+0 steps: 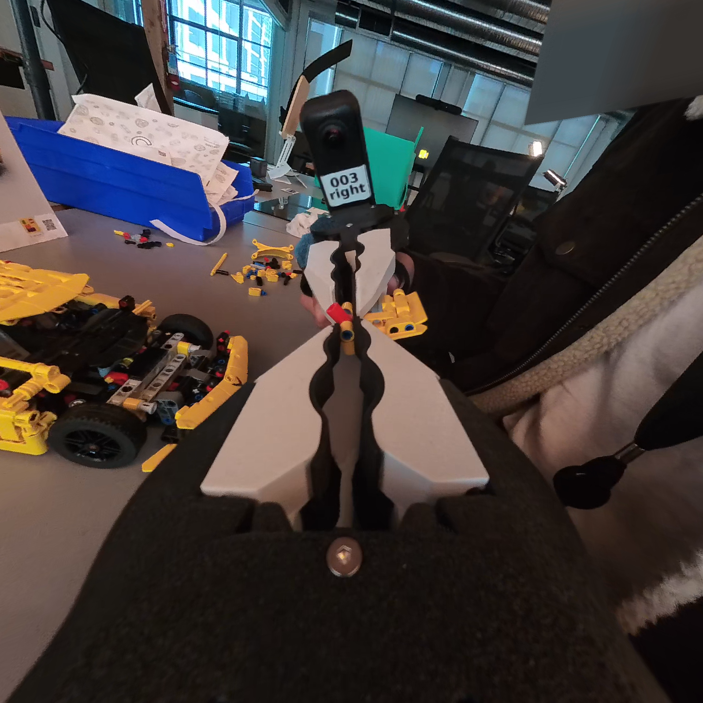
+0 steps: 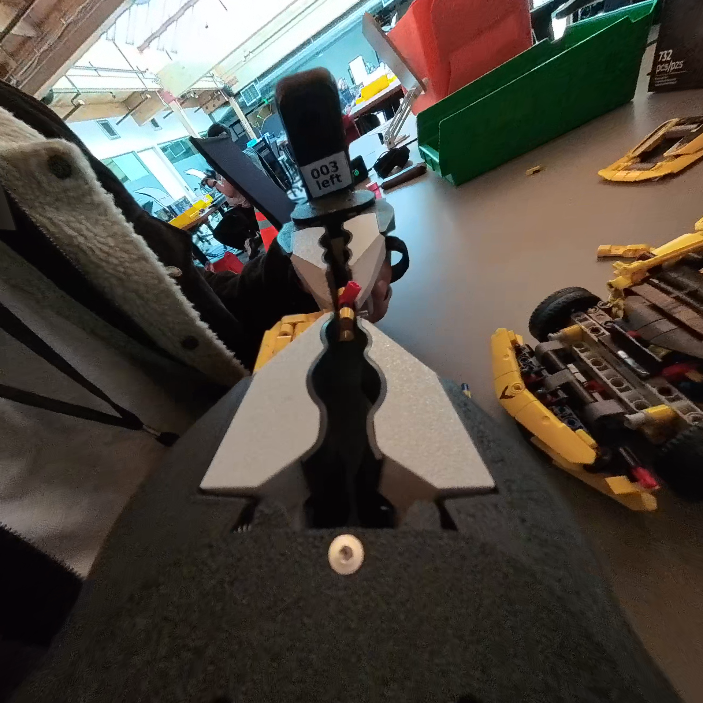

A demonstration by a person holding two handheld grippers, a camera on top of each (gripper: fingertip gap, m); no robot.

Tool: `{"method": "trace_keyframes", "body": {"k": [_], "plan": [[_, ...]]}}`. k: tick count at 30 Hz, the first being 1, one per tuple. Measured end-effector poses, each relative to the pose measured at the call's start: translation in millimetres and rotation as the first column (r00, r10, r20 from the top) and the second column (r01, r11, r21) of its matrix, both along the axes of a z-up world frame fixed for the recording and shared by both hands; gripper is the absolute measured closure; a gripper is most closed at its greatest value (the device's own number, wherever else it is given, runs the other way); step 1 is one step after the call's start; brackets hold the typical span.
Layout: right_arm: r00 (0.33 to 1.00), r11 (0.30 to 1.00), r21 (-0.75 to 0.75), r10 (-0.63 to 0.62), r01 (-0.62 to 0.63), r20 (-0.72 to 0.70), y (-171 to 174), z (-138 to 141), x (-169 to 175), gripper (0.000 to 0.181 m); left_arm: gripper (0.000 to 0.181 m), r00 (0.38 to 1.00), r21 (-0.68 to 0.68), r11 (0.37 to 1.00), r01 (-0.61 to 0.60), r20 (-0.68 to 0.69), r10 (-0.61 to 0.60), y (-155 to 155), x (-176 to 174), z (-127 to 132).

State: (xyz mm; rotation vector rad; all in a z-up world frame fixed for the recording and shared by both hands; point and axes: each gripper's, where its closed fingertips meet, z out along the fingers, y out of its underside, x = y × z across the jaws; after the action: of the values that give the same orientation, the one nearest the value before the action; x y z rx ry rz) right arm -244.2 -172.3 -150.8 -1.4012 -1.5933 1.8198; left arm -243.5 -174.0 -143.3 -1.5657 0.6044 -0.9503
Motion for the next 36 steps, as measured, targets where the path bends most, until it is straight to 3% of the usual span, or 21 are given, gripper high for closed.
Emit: {"method": "trace_keyframes", "body": {"k": [18, 21, 23, 25, 28, 30, 33, 36], "plan": [[1.0, 1.0, -0.024, -0.015, 0.016, 0.018, 7, -1, 1, 0.175, 0.175, 0.999, 0.01, 0.999, -0.039, -0.006, 0.039, 7, -1, -1], [0.996, 0.993, 0.079, -0.089, 0.09, -0.015, 12, -2, -6, 0.175, 0.175, 0.995, -0.056, 0.998, -0.035, 0.095, 0.04, 12, -9, 2], [0.982, 0.952, 0.244, -0.175, 0.187, -0.069, 25, -4, -10, 0.175, 0.165, 0.977, -0.1, 0.991, -0.09, 0.181, 0.108, 21, -24, 5], [0.958, 0.911, 0.309, -0.23, 0.273, -0.168, 33, 8, -10, 0.175, 0.153, 0.961, -0.158, 0.987, -0.023, 0.269, 0.065, 21, -25, 7], [0.912, 0.813, 0.448, -0.232, 0.372, -0.337, 37, 23, -9, 0.175, 0.144, 0.953, -0.225, 0.966, 0.128, 0.297, -0.057, 15, -8, 3], [0.897, 0.814, 0.439, -0.21, 0.381, -0.389, 33, 30, -7, 0.175, 0.144, 0.945, -0.225, 0.959, 0.172, 0.311, -0.097, 11, -3, 5], [0.901, 0.814, 0.449, -0.193, 0.368, -0.388, 27, 31, -9, 0.175, 0.165, 0.933, -0.194, 0.955, 0.225, 0.326, -0.153, 3, 2, 10], [0.897, 0.788, 0.492, -0.164, 0.37, -0.411, 20, 32, -11, 0.175, 0.171, 0.927, -0.179, 0.948, 0.264, 0.32, -0.197, -3, 8, 12]]}}
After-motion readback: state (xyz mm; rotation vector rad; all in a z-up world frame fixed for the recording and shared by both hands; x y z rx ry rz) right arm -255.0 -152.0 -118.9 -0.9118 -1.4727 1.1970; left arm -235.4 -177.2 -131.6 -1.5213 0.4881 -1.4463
